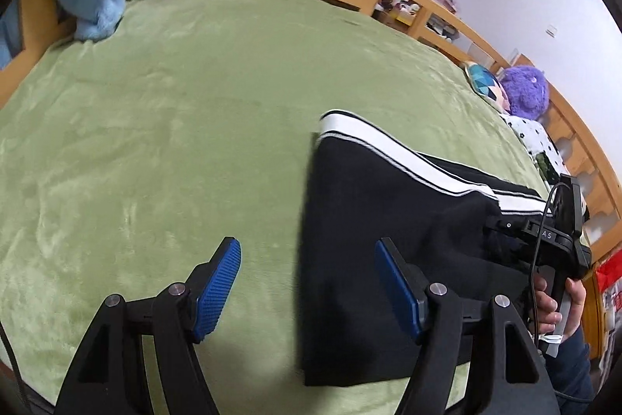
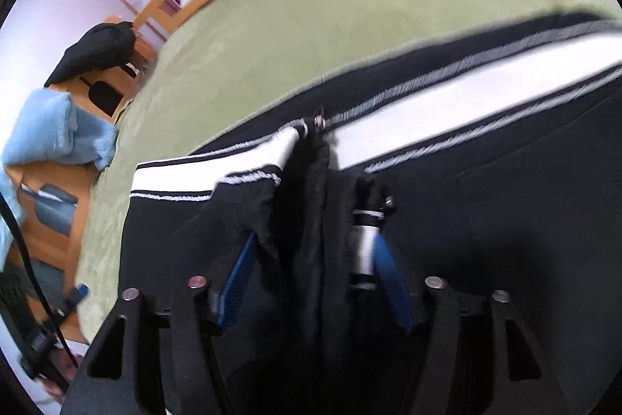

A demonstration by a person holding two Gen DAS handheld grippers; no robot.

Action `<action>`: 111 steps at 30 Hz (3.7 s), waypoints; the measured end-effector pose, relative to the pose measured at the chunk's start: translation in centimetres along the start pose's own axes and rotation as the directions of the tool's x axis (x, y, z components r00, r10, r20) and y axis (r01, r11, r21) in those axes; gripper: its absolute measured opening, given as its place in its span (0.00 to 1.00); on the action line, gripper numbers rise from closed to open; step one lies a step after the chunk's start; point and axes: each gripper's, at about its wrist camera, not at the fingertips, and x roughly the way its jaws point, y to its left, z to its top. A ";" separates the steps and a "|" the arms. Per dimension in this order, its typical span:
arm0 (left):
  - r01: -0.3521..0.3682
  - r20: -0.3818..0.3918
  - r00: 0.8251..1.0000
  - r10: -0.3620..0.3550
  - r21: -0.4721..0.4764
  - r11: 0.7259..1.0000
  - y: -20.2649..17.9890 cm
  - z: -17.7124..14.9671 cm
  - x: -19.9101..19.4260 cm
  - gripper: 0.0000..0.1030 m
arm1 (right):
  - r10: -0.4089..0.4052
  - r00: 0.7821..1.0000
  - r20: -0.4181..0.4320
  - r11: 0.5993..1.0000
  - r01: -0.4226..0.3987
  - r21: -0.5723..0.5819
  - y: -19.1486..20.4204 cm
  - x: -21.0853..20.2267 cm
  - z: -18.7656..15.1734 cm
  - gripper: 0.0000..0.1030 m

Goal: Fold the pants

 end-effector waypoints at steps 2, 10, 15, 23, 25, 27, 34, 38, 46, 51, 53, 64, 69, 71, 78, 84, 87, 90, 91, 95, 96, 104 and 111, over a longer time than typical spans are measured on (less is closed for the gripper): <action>0.008 -0.003 1.000 -0.008 -0.025 1.000 0.6 0.2 0.4 0.67 | -0.018 1.000 0.012 0.999 0.019 -0.039 0.8 0.4 0.3 0.59; 0.043 -0.018 0.999 -0.044 -0.056 0.998 1.5 0.7 1.5 0.67 | 0.099 0.987 0.124 0.981 -0.076 -0.179 3.2 -3.5 3.3 0.18; 0.060 -0.021 0.998 -0.061 -0.040 0.997 0.6 0.7 1.5 0.67 | -0.045 0.994 0.099 0.981 0.062 -0.185 1.7 -1.5 4.8 0.39; 0.080 -0.033 0.996 -0.081 -0.015 0.997 -0.7 0.3 1.4 0.67 | -0.062 0.992 0.113 0.981 0.081 -0.176 0.5 -4.8 0.7 0.48; 0.087 -0.041 0.995 -0.088 -0.019 0.996 -1.0 0.0 1.4 0.67 | -0.021 0.988 0.155 0.976 0.054 -0.210 1.5 -6.8 -1.0 0.51; 0.096 -0.049 0.994 -0.097 -0.023 0.995 -1.1 -0.4 1.3 0.67 | -0.019 0.988 0.151 0.960 0.060 -0.274 2.6 -7.3 -2.3 0.51; 0.102 -0.036 0.994 -0.103 -0.019 0.995 -0.9 -1.6 -0.7 0.67 | -0.149 0.986 0.080 0.930 0.167 -0.327 2.6 -3.6 -4.1 0.20; 0.103 -0.021 0.994 -0.104 -0.037 0.994 -0.1 -1.7 -1.8 0.67 | -0.081 0.981 0.176 0.923 0.141 -0.358 3.8 -8.2 -4.4 0.16; 0.150 -0.031 0.988 -0.152 -0.056 0.987 0.4 -2.3 -1.7 0.67 | -0.145 0.984 0.102 0.895 0.175 -0.410 3.4 -9.0 -8.2 0.21; 0.155 -0.062 0.986 -0.157 -0.031 0.987 0.0 -2.5 -1.0 0.67 | -0.151 0.986 0.072 0.892 0.168 -0.420 3.0 -8.6 -8.6 0.31; 0.154 -0.060 0.986 -0.155 -0.021 0.988 -0.1 -2.5 -0.9 0.67 | -0.115 0.985 0.126 0.896 0.158 -0.416 3.5 -10.2 -7.3 0.44; 0.113 -0.070 0.991 -0.116 -0.049 0.992 0.3 -1.2 0.2 0.67 | -0.079 0.992 0.103 0.916 0.112 -0.384 3.7 -3.3 2.2 0.22; 0.110 -0.067 0.991 -0.113 -0.044 0.993 0.2 -0.6 0.6 0.67 | -0.049 0.988 0.145 0.938 0.095 -0.333 1.9 -2.3 3.9 0.06; 0.131 -0.077 0.988 -0.134 -0.048 0.990 0.0 -0.6 1.1 0.67 | -0.045 0.992 0.114 0.957 0.075 -0.282 1.1 -1.5 4.3 0.07; 0.154 -0.194 0.968 -0.159 -0.042 0.987 -1.3 -2.7 3.8 0.67 | -0.169 0.980 0.106 0.920 0.195 -0.341 2.3 -3.2 2.1 0.29; 0.174 -0.241 0.949 -0.205 -0.144 0.974 -0.4 -5.4 4.5 0.69 | -0.134 0.972 0.194 0.907 0.199 -0.372 3.0 -8.3 -4.1 0.36; 0.190 -0.211 0.951 -0.226 -0.178 0.965 -0.2 -6.3 4.3 0.69 | -0.186 0.972 0.141 0.893 0.227 -0.388 1.9 -7.3 -6.9 0.36; 0.207 -0.187 0.948 -0.259 -0.257 0.944 0.2 -6.7 4.3 0.72 | -0.189 0.977 0.099 0.923 0.211 -0.321 -0.1 -6.5 -7.8 0.37; 0.215 -0.178 0.946 -0.270 -0.278 0.936 0.3 -6.8 4.3 0.73 | -0.168 0.981 0.102 0.937 0.191 -0.292 -0.5 -6.8 -7.8 0.37; 0.256 -0.163 0.936 -0.311 -0.291 0.922 -0.6 -6.8 4.7 0.73 | -0.138 0.980 0.146 0.953 0.171 -0.252 -0.7 -8.5 -8.0 0.42; 0.269 -0.165 0.931 -0.324 -0.288 0.919 -1.0 -6.9 4.9 0.74 | -0.132 0.976 0.175 0.954 0.174 -0.246 -0.9 -8.9 -8.4 0.46; 0.154 -0.142 0.971 -0.191 -0.231 0.961 -3.5 -6.3 5.2 0.47 | -0.128 0.979 0.161 0.962 0.162 -0.221 -2.2 -8.6 -9.4 0.55; 0.215 -0.064 0.972 -0.226 -0.146 0.966 -6.1 -2.6 -0.1 0.15 | -0.169 0.948 0.269 0.964 0.216 -0.154 -3.4 -12.9 -9.3 0.55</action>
